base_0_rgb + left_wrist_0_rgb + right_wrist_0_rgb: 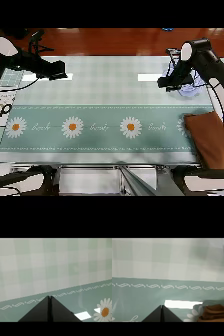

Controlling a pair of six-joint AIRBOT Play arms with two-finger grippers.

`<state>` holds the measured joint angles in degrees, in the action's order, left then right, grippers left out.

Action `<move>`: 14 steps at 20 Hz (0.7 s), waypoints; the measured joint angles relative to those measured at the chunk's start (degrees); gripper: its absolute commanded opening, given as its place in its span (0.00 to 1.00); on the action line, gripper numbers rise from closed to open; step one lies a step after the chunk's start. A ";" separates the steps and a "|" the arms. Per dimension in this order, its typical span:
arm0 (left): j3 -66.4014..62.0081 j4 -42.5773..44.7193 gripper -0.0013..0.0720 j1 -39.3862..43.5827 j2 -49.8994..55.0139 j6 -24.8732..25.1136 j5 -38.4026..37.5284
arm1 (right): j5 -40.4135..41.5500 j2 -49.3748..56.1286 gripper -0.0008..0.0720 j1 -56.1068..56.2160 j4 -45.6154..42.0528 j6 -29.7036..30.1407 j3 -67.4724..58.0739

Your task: Fold the shirts.

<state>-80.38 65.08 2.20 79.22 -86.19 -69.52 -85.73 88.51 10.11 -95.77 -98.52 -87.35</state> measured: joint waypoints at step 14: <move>0.00 4.59 0.71 -1.84 2.21 0.02 5.22 | 22.25 0.00 0.58 -4.00 -7.30 -1.55 -1.86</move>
<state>-80.38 69.67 0.36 81.43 -86.17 -64.29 -63.48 88.51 6.11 -103.07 -100.07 -89.21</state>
